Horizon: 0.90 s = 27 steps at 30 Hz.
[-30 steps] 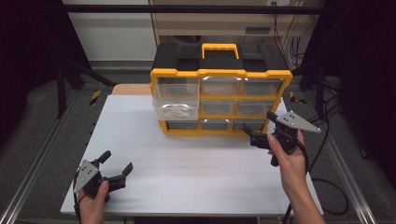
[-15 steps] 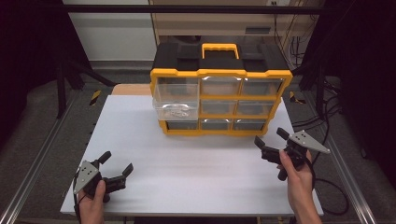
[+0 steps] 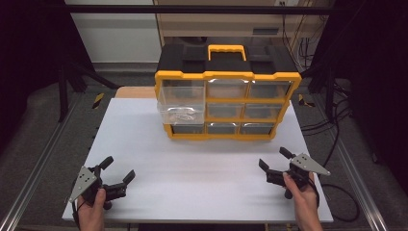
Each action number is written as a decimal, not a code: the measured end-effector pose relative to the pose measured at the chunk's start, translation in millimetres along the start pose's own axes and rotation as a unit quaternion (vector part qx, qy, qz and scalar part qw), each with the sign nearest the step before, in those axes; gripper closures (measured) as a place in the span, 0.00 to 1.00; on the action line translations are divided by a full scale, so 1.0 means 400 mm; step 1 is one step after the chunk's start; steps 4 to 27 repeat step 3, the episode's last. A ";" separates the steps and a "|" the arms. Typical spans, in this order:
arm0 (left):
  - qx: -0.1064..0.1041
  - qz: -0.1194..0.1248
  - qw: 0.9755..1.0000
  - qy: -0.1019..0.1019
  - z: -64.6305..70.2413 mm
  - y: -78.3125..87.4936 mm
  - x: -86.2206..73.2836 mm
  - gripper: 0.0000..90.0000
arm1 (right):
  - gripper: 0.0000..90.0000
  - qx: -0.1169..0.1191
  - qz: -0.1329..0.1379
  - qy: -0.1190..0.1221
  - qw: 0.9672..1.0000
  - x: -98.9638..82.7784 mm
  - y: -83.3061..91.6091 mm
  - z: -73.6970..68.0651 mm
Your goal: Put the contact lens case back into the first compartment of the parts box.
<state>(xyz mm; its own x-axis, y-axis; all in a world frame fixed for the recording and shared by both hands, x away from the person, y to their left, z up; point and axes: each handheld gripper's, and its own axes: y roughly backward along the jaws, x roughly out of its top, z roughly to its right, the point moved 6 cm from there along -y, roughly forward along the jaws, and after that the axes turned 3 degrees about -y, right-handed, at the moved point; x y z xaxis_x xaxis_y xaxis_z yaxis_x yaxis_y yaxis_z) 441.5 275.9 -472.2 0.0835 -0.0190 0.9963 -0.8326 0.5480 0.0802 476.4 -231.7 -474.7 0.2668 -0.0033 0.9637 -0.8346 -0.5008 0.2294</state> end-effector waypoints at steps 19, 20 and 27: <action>-0.009 -0.001 1.000 0.008 0.006 0.007 0.002 0.02 | 0.07 0.007 -0.002 0.027 1.000 -0.009 -0.012 -0.026; -0.009 -0.001 1.000 0.008 0.006 0.007 0.002 0.02 | 0.07 0.007 -0.002 0.027 1.000 -0.009 -0.012 -0.026; -0.009 -0.001 1.000 0.008 0.006 0.007 0.002 0.02 | 0.07 0.007 -0.002 0.027 1.000 -0.009 -0.012 -0.026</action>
